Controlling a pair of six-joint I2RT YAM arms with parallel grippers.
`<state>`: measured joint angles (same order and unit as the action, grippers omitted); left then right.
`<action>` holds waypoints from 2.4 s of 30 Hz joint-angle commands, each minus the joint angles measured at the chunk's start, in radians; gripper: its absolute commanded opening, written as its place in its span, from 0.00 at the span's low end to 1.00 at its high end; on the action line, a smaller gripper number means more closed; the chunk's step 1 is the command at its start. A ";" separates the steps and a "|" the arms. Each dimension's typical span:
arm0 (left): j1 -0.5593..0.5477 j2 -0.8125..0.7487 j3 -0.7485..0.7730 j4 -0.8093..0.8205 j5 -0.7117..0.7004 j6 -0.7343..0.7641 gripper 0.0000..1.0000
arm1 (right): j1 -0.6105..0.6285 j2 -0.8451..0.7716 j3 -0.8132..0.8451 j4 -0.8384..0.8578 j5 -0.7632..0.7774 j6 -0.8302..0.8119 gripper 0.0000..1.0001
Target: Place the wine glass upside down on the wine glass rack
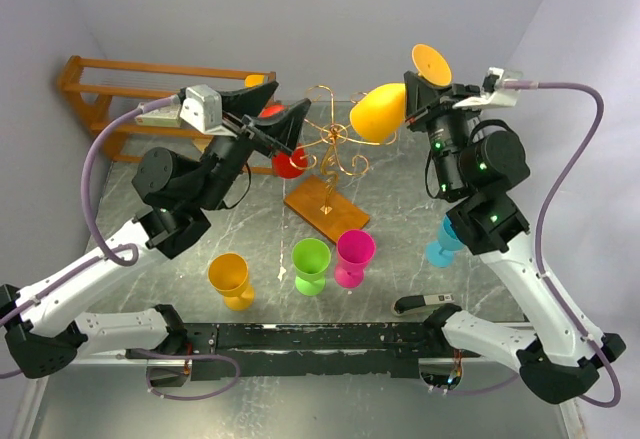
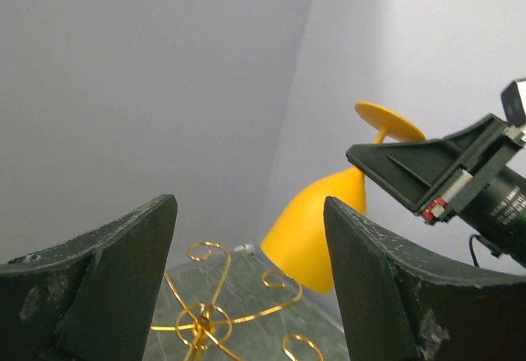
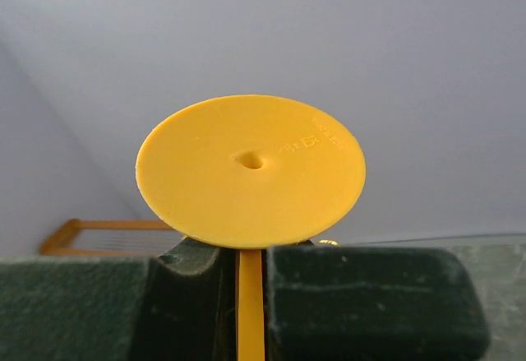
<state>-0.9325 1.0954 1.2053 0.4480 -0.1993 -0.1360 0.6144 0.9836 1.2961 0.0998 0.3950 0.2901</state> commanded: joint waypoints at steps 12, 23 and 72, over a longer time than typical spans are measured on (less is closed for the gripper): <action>0.000 0.120 0.206 -0.147 -0.056 -0.205 0.86 | -0.003 -0.027 0.198 -0.406 0.038 -0.235 0.00; 0.000 0.164 0.282 -0.269 0.068 -0.358 0.86 | -0.004 -0.081 0.179 -0.496 -0.017 -0.245 0.00; 0.115 0.643 0.479 0.040 0.822 -1.142 0.14 | -0.003 -0.167 -0.127 -0.301 -0.188 -0.632 0.00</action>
<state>-0.8139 1.7344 1.6737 0.4370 0.5728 -1.2602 0.6117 0.8169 1.1774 -0.2142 0.2241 -0.3454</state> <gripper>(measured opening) 0.209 0.059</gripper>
